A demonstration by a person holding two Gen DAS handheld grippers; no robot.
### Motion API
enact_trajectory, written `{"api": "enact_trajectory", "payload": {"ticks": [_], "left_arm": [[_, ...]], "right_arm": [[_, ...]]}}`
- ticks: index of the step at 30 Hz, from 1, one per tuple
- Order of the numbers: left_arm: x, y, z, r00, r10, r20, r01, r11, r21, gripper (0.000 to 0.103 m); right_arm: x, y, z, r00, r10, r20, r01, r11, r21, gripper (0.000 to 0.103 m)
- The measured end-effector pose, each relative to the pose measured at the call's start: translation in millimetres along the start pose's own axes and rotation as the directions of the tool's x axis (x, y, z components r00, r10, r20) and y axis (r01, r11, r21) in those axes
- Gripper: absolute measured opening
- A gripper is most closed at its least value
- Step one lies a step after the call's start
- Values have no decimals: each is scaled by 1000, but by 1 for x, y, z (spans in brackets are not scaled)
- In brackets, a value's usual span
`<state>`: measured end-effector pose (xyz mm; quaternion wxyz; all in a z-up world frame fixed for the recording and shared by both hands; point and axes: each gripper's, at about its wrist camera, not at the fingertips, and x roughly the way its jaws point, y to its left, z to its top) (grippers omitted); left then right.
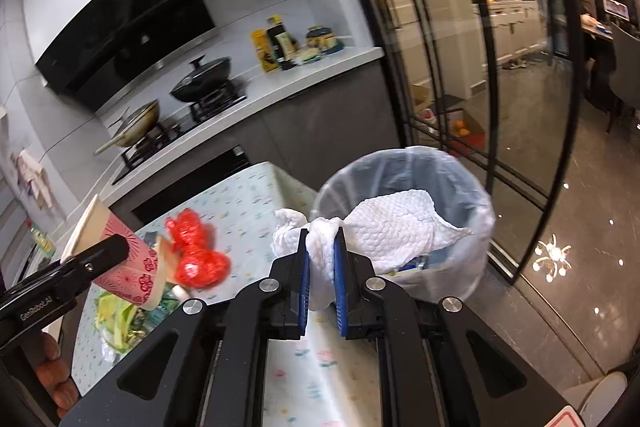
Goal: Collect trash
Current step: 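Carry the cup and tissue over the bin and open both grippers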
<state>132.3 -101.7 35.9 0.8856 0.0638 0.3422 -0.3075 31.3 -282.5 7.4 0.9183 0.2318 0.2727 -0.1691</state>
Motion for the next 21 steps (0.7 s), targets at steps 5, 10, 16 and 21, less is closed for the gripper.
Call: {"api": "enact_trajectory", "payload": {"ticks": [5, 10, 16, 21], "left_arm": [[41, -43, 7, 996, -67, -61, 70, 997, 45, 57], [81, -71, 18, 989, -98, -108, 106, 992, 67, 58], [129, -90, 33, 976, -126, -176, 139, 988, 66, 60], [153, -97, 46, 973, -108, -203, 127, 988, 82, 78]], "right_arm": [[1, -36, 8, 999, -51, 2, 51, 998, 35, 11], [15, -56, 19, 998, -71, 2, 70, 996, 48, 11], [35, -71, 32, 997, -77, -4, 77, 995, 64, 11], [53, -78, 39, 997, -80, -15, 80, 994, 74, 11]]}}
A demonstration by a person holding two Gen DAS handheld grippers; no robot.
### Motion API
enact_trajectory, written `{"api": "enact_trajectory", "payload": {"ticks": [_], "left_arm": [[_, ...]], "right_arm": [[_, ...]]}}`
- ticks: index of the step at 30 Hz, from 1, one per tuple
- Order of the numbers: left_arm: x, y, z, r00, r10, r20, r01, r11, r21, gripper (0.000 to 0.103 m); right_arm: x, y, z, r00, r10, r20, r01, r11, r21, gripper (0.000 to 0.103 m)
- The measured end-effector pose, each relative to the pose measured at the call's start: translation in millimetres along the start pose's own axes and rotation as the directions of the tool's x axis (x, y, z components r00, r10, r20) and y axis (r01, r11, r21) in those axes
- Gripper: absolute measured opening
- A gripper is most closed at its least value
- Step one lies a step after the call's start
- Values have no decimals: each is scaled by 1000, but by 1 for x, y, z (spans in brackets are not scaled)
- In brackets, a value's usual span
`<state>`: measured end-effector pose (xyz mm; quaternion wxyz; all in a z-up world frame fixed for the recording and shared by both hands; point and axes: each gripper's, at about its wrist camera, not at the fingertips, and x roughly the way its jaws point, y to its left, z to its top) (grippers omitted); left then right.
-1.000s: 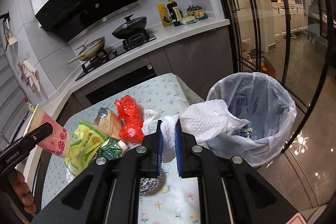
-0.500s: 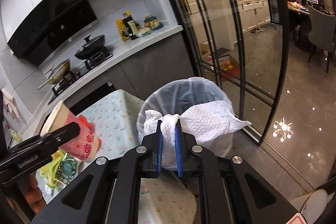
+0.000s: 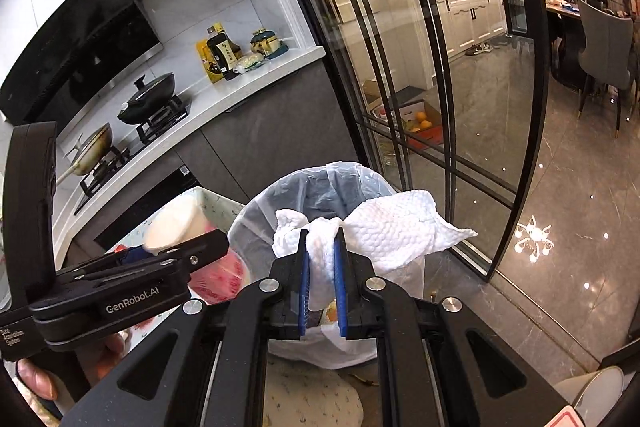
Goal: Collect trash
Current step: 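Carry the cup and tissue over the bin and open both grippers, then move both open grippers back toward the remaining trash on the table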
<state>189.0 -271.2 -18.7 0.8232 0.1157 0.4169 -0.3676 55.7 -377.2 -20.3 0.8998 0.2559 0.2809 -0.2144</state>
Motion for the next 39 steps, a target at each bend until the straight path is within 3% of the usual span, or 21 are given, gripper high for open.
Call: {"api": "enact_trajectory", "payload": {"ticks": [2, 8, 18, 20, 22, 25, 39], "left_arm": [[0, 1, 4, 1000, -8, 17, 8, 1000, -4, 86], [-3, 7, 8, 999, 24, 39, -23, 1000, -6, 86], [-21, 44, 5, 996, 64, 68, -56, 993, -108, 87], [-23, 51, 4, 994, 80, 70, -72, 991, -113, 87], [-27, 55, 3, 993, 92, 75, -83, 990, -117, 87], [-35, 62, 1, 992, 97, 81, -86, 988, -128, 87], [-78, 90, -23, 976, 166, 138, -140, 973, -182, 88]], "right_arm": [[9, -1, 2, 1000, -1, -8, 1, 1000, 2, 11], [28, 1, 5, 999, 7, -33, -6, 1000, 5, 11], [56, 26, 13, 998, 31, -53, -32, 999, -26, 16], [57, 32, 15, 998, 33, -44, -35, 999, -27, 21], [55, 38, 17, 999, 29, -23, -30, 999, -31, 37], [51, 45, 21, 1000, 23, 6, -23, 999, -39, 50], [10, 72, 17, 997, 77, 22, -75, 994, -78, 51]]}}
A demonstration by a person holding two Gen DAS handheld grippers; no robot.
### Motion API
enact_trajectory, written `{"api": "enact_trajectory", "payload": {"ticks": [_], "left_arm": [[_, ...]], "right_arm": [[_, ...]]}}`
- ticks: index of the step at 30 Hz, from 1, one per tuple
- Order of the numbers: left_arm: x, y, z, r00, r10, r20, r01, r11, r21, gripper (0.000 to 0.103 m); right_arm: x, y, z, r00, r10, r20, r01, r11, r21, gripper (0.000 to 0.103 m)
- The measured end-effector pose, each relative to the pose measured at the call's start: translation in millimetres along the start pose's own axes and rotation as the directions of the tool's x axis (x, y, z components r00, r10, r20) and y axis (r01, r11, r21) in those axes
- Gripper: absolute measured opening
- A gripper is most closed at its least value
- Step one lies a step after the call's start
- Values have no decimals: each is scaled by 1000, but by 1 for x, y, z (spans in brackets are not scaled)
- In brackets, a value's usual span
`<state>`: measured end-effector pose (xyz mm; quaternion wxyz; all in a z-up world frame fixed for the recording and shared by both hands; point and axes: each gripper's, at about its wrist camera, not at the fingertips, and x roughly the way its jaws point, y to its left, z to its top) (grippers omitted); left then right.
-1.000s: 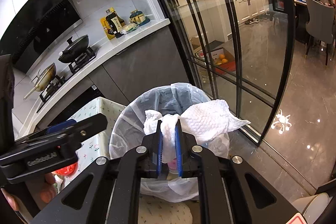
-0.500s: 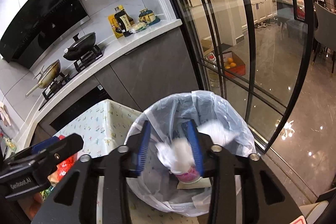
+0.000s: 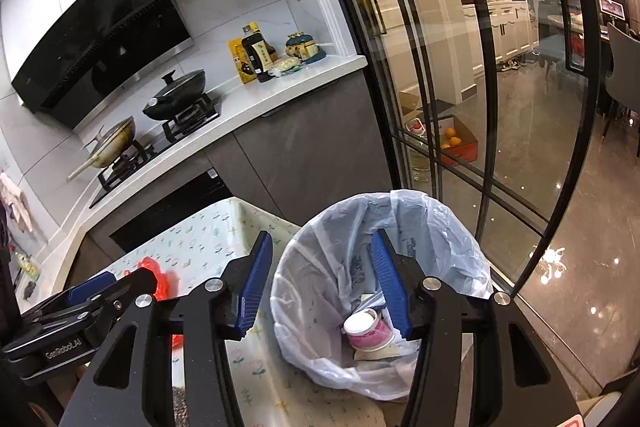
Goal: Collect trash
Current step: 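Move both open grippers back toward the remaining trash on the table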
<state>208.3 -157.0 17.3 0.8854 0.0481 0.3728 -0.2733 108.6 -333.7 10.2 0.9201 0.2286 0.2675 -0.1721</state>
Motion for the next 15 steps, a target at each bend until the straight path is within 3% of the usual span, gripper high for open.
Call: {"api": "enact_trajectory", "payload": {"ticks": [15], "left_arm": [[-75, 68, -31, 992, 106, 68, -103, 994, -43, 91]], "right_arm": [[-45, 67, -22, 997, 75, 9, -74, 993, -90, 52]]}}
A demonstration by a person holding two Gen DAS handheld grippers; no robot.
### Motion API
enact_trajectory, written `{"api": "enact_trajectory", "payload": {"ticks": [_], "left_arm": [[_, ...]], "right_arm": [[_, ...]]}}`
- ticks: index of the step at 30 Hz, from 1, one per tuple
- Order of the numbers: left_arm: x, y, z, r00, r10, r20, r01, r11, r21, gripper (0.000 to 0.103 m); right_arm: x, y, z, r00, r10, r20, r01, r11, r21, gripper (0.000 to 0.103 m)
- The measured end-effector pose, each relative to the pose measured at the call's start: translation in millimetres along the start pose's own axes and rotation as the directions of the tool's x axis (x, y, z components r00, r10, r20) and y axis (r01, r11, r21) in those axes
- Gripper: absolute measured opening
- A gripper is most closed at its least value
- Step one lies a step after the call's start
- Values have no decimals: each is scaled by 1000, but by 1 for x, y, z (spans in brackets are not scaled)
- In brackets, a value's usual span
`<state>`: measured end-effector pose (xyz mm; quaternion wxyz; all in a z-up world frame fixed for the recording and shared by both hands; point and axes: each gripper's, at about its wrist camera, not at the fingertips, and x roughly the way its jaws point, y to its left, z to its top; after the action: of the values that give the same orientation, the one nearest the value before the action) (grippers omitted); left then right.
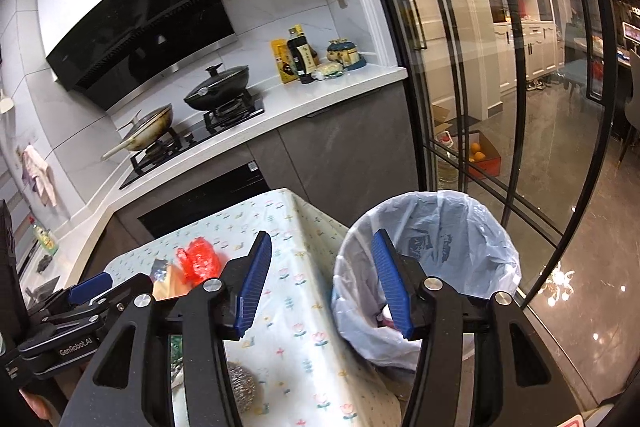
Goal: Collect trash
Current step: 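Move both open grippers back toward the remaining trash on the table, then grasp the yellow-green tissue pack with the left gripper while the right grasps the steel scrubber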
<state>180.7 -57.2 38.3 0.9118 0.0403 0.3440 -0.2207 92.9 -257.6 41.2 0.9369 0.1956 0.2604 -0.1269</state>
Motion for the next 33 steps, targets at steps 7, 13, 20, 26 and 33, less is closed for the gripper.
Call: {"api": "enact_trajectory", "payload": {"ticks": [7, 13, 20, 26, 33], "left_arm": [[-25, 46, -15, 998, 59, 6, -58, 998, -38, 91], [-38, 81, -32, 995, 99, -3, -99, 993, -66, 92], [-42, 125, -53, 989, 139, -39, -143, 983, -117, 92], [-41, 155, -72, 983, 163, -83, -174, 974, -142, 93], [-36, 166, -90, 976, 180, -120, -195, 972, -130, 93]], "right_arm": [[-8, 34, -18, 999, 34, -28, -35, 999, -37, 52], [-10, 63, -33, 997, 56, -54, -60, 996, -65, 53], [-3, 87, -53, 993, 58, -100, -68, 993, -93, 60], [15, 102, -83, 984, 38, -176, -58, 992, -110, 65], [39, 112, -115, 966, 17, -257, -51, 991, -124, 67]]}}
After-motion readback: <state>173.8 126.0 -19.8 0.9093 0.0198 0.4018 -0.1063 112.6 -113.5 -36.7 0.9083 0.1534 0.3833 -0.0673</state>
